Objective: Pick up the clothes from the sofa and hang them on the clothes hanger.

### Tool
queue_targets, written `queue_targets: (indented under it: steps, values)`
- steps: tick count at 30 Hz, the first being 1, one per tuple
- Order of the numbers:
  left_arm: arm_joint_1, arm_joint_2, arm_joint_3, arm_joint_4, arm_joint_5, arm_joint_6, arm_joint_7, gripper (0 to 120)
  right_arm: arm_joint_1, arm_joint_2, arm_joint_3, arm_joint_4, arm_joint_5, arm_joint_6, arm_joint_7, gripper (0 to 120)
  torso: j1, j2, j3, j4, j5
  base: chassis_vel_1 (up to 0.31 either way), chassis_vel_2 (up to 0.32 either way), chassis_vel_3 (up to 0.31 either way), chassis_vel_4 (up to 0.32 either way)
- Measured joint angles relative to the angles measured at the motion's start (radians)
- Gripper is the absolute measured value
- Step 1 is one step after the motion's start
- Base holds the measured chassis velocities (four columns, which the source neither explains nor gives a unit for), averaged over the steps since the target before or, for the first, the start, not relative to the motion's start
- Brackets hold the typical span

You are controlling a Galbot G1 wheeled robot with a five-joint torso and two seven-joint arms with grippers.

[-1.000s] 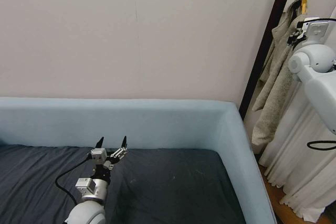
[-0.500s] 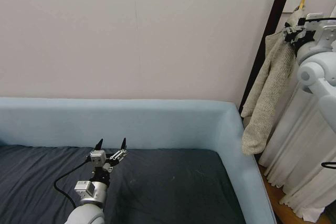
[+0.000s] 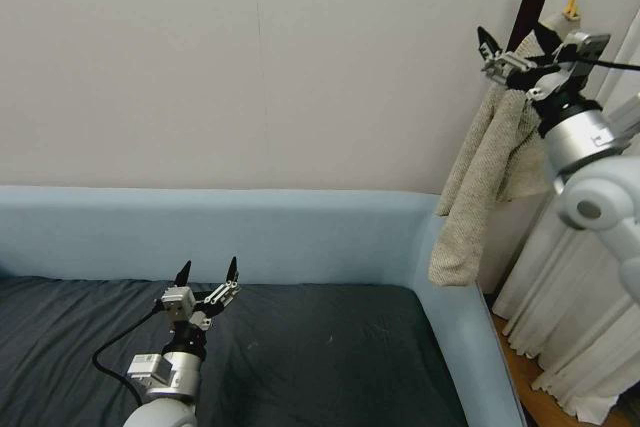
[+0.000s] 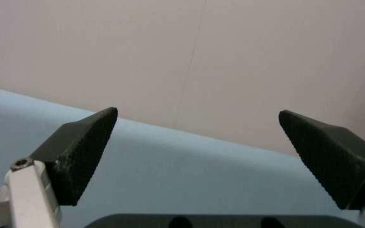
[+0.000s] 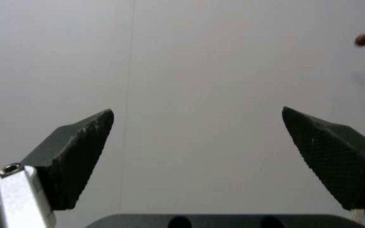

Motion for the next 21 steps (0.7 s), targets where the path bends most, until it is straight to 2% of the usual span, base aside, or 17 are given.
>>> queue_targets:
  steps: [2, 5, 6, 7, 9, 11, 12, 16, 17, 21]
  values:
    - [0.015, -0.024, -0.007, -0.007, 0.026, -0.007, 0.012, 100, -0.044, 0.019, 0.008, 0.017, -0.020, 0.006, -0.017, 100, 0.000, 0.000, 0.000, 0.0000, -0.0003, 0.000, 0.000, 0.000, 0.000]
    - [0.063, -0.091, -0.014, -0.002, 0.128, -0.075, 0.044, 100, -0.177, 0.087, 0.022, 0.037, -0.128, 0.039, -0.095, 100, 0.000, 0.000, 0.000, 0.0001, -0.0005, 0.000, 0.000, 0.000, 0.000]
    - [0.085, -0.116, -0.016, 0.010, 0.167, -0.110, 0.070, 100, -0.255, 0.130, 0.024, 0.035, -0.212, 0.060, -0.120, 100, 0.000, 0.000, 0.000, 0.0003, -0.0005, 0.000, 0.000, 0.000, 0.000]
    - [0.085, -0.116, -0.016, 0.010, 0.167, -0.110, 0.070, 100, -0.255, 0.130, 0.024, 0.035, -0.212, 0.060, -0.120, 100, 0.000, 0.000, 0.000, 0.0003, -0.0005, 0.000, 0.000, 0.000, 0.000]
    - [0.112, -0.153, -0.022, 0.031, 0.194, -0.159, 0.120, 100, -0.379, 0.199, 0.024, 0.014, -0.335, 0.119, -0.132, 100, 0.000, 0.000, 0.000, 0.0000, 0.0006, 0.000, 0.000, 0.000, 0.000]
    - [0.136, -0.196, -0.024, 0.056, 0.199, -0.194, 0.150, 100, -0.499, 0.279, 0.039, -0.021, -0.466, 0.168, -0.143, 100, 0.000, 0.000, 0.000, -0.0003, 0.0000, 0.000, 0.000, 0.000, 0.000]
    - [0.136, -0.196, -0.024, 0.056, 0.199, -0.194, 0.150, 100, -0.499, 0.279, 0.039, -0.021, -0.466, 0.168, -0.143, 100, 0.000, 0.000, 0.000, -0.0003, 0.0000, 0.000, 0.000, 0.000, 0.000]
    - [0.162, -0.264, -0.027, 0.095, 0.205, -0.212, 0.157, 100, -0.670, 0.393, 0.090, -0.094, -0.638, 0.253, -0.168, 100, 0.000, 0.000, 0.000, 0.0003, -0.0002, 0.000, 0.000, 0.000, 0.000]
    - [0.162, -0.264, -0.027, 0.095, 0.205, -0.212, 0.157, 100, -0.670, 0.393, 0.090, -0.094, -0.638, 0.253, -0.168, 100, 0.000, 0.000, 0.000, 0.0003, -0.0002, 0.000, 0.000, 0.000, 0.000]
    - [0.167, -0.283, -0.048, 0.134, 0.205, -0.212, 0.152, 100, -0.810, 0.464, 0.203, -0.141, -0.717, 0.294, -0.169, 100, 0.000, 0.000, 0.000, -0.0006, -0.0002, 0.000, 0.000, 0.000, 0.000]
